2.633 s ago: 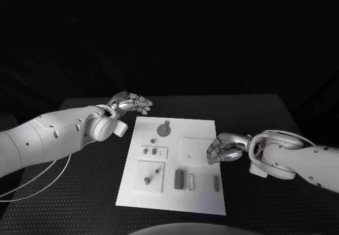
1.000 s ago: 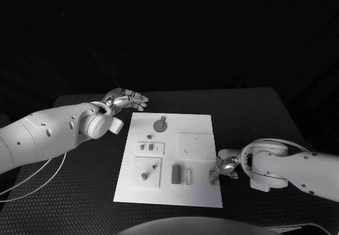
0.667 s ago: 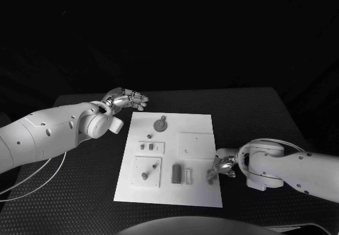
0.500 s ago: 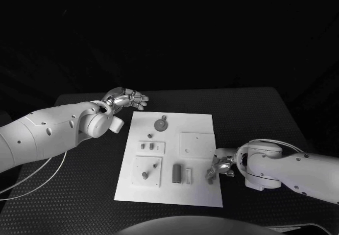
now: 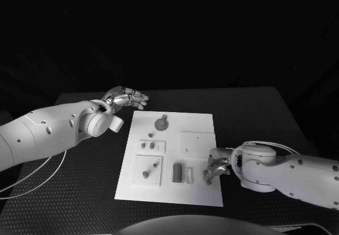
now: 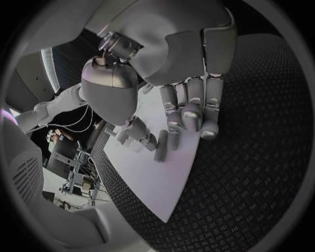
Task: Assemble the parts on the task board
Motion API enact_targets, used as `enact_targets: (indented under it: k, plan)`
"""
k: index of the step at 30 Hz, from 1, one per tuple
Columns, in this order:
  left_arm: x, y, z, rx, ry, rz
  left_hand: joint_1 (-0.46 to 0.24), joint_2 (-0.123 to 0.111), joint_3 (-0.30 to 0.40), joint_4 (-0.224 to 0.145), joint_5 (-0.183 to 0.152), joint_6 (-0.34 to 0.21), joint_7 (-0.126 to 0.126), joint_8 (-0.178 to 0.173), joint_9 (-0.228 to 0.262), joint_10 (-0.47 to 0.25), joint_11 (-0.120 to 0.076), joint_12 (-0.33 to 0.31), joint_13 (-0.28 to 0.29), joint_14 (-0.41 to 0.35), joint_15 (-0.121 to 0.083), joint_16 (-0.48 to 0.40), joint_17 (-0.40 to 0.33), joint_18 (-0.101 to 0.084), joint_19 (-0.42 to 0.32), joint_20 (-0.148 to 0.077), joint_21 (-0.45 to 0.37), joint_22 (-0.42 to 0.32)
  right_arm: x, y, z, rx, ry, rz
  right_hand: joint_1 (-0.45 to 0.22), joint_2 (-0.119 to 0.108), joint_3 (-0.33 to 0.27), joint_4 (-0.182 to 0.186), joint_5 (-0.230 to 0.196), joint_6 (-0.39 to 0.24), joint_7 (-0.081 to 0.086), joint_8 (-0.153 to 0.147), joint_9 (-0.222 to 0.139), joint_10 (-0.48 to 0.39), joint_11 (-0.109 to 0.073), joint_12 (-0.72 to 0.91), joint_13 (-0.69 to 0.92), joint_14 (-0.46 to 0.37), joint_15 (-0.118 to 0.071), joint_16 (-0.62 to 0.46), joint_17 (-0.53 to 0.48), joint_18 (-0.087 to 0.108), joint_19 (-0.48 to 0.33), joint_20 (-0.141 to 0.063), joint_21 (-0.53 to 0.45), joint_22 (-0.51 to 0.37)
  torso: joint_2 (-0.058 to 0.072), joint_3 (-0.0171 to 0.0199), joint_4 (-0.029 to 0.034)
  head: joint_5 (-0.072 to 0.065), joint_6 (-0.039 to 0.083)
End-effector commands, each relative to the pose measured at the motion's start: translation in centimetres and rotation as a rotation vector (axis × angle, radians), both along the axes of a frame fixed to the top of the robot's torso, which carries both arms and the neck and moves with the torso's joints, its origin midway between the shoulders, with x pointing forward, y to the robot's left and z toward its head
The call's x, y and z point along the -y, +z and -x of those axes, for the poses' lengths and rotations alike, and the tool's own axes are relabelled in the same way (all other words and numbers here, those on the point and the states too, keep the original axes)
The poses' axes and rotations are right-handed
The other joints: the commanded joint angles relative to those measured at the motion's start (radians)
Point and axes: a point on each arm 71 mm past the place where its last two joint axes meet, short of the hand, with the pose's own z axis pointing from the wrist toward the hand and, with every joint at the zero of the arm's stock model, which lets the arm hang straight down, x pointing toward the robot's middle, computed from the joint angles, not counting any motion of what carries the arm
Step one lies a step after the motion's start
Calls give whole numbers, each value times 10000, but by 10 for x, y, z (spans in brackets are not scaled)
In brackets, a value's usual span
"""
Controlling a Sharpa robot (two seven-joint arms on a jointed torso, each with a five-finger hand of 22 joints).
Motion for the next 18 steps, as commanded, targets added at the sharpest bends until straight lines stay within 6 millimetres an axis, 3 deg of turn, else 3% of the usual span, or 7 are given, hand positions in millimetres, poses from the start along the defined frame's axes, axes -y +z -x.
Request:
enact_targets:
  k: [1,6,18]
  plan:
    - [2,1,1,17,-151,96,-15,69,-12,32,-22,27,72,61,-11,-66,27,-24,-14,35,20,-35,19,-75,36,15,-39,18,-3,-10,7,514,938,941,293,-130,144,-55,-15,-234,134,-763,-161,-10,-2,-69,17,-26,-16,-72,14,78,28,-60,47,-11,-6,-2,-2,-7,13]
    - [2,1,1,16,-146,94,-13,70,-11,31,-22,26,73,62,-11,-66,26,-23,-14,36,20,-37,21,-75,37,15,-41,20,-8,-8,5,1025,1252,1137,950,-607,283,-85,-16,-523,262,-915,-286,-85,122,-129,67,-128,89,-145,48,78,-80,-22,19,-3,-7,6,-4,8,16]
    - [0,1,1,11,-112,78,-16,75,-12,34,-22,25,79,63,-14,-67,27,-21,-14,37,21,-44,29,-76,40,16,-45,26,-15,-4,6,1840,1920,1534,867,-803,120,-16,-15,-699,346,-1007,-410,-158,204,-178,124,-191,167,-193,94,78,-148,73,-6,-9,3,15,-2,6,58]
